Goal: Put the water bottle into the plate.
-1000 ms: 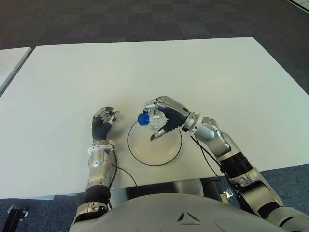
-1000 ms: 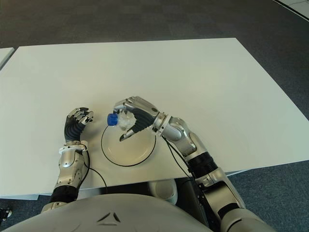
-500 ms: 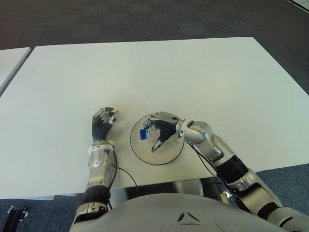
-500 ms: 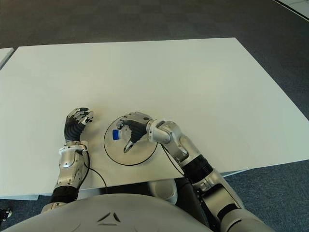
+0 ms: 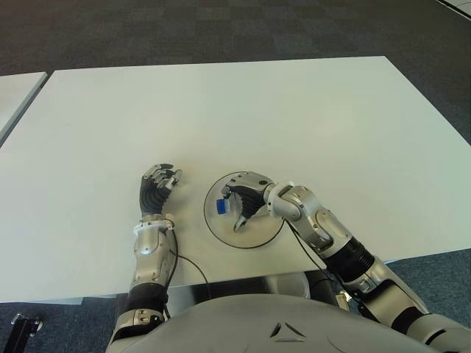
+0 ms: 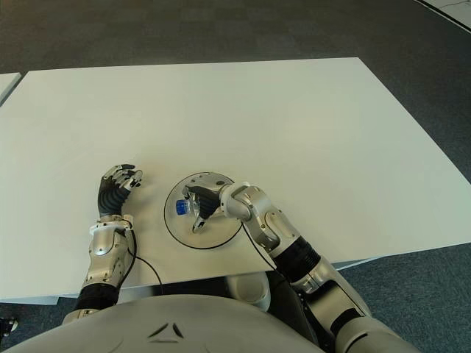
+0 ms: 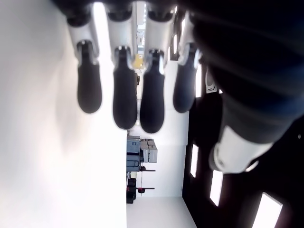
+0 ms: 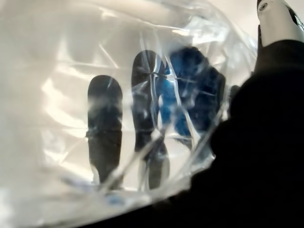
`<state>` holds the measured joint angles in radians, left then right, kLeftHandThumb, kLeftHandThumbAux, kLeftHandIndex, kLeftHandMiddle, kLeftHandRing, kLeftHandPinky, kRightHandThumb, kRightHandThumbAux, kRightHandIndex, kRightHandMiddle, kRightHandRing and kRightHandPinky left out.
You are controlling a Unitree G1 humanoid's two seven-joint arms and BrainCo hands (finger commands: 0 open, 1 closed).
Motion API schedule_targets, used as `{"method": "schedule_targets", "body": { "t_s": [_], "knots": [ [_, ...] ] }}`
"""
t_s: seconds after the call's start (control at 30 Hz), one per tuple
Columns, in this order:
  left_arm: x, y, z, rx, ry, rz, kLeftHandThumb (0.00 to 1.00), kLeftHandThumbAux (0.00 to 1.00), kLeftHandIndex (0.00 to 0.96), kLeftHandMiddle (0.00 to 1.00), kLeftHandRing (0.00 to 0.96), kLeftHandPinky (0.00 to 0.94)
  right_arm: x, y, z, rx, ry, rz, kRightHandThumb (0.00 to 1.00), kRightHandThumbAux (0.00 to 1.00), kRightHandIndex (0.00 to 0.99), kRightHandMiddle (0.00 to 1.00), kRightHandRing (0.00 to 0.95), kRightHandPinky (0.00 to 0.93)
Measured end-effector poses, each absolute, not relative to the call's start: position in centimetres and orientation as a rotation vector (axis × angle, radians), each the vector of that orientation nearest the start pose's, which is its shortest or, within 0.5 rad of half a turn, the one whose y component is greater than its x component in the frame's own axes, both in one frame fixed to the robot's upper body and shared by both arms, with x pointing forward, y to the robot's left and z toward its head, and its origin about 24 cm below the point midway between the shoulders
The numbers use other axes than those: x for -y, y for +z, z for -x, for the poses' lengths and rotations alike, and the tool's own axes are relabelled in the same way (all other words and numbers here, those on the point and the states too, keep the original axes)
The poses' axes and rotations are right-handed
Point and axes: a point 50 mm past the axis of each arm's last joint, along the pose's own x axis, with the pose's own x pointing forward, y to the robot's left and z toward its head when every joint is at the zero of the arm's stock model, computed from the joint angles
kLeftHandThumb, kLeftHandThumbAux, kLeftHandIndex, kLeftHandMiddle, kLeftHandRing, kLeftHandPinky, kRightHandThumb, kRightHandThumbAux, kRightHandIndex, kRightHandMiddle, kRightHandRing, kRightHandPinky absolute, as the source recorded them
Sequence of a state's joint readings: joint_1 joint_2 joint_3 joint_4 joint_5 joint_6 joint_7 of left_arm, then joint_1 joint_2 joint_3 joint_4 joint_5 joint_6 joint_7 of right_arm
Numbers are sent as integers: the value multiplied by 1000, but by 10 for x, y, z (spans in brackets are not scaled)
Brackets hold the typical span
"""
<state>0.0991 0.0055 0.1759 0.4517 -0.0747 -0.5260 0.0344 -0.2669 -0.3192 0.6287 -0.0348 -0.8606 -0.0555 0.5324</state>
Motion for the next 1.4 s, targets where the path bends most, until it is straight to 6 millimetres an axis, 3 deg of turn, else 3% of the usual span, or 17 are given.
{"method": "schedule_targets", "body": {
  "t_s": [0.07,0.13,0.2,0.33,0.47,0.7,0.83,1.07,1.4],
  "knots": [
    [-201,-31,-203,-9,270,41,707,711,434,589,574,565,45,50,-241,210,1038,1340,682,727,409,599,618,597],
    [-201,-31,-202,-3,263,39,706,711,434,592,580,570,45,50,-241,220,1042,1345,492,689,252,409,421,428],
    [-201,-31,-202,-1,256,40,706,712,434,595,584,574,46,50,-241,231,1052,1352,421,670,182,294,292,311],
    [-201,-31,-203,-4,251,46,707,711,434,592,578,557,47,51,-241,251,1073,1366,365,655,100,146,137,181],
    [-202,-31,-203,-2,253,48,706,711,434,589,574,558,47,52,-242,259,1091,1376,359,653,50,54,62,132],
    [-202,-31,-202,7,253,45,706,711,434,582,571,553,46,54,-242,271,1115,1394,362,613,4,3,5,39],
    [-202,-31,-202,7,252,42,706,712,434,584,576,561,47,53,-241,310,1124,1389,434,482,0,0,0,8],
    [-202,-31,-203,3,254,45,706,711,434,582,571,555,50,56,-241,428,1033,1311,498,296,0,0,0,0],
    [-202,-32,-203,-5,253,40,707,710,434,578,560,537,51,56,-239,527,939,1189,501,191,0,0,0,0]
  ]
}}
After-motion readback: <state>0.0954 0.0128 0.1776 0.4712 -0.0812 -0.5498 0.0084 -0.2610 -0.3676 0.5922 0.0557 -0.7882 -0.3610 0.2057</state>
